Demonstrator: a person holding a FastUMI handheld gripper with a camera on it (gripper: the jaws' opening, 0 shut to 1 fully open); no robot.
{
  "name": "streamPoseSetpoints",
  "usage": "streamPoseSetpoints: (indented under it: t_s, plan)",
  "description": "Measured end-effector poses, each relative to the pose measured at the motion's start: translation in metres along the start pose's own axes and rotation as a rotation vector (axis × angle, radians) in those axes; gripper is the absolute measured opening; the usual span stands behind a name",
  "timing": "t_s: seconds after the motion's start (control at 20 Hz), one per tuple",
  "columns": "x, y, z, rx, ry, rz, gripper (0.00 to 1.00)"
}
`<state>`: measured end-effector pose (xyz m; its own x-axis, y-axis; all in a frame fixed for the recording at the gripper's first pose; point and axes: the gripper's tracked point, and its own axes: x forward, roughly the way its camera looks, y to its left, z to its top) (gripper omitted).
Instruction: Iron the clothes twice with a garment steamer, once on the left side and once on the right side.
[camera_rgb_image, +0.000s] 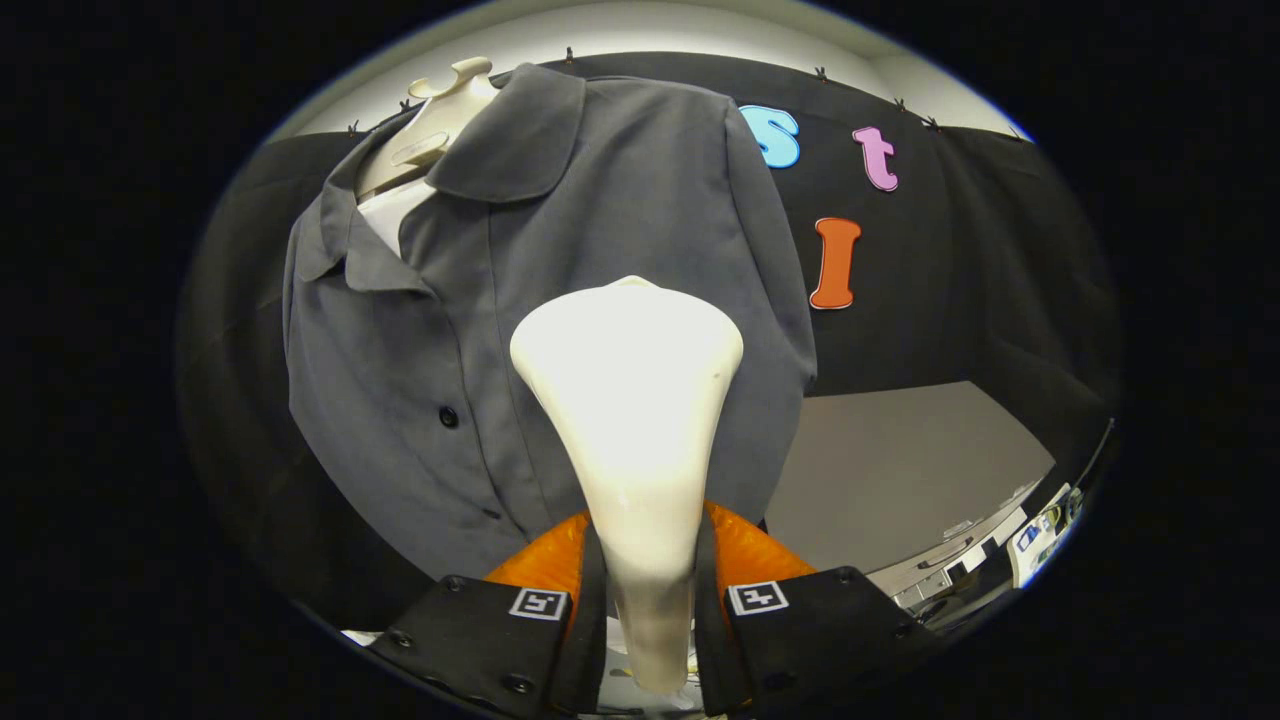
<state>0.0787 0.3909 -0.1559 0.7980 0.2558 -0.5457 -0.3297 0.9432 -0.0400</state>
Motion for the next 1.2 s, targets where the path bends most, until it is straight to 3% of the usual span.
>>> streamPoseSetpoints:
  t_s: [1.2]
  plan:
    - [0.031,-0.011,-0.113,-0.032,0.201,-0.037,0.45]
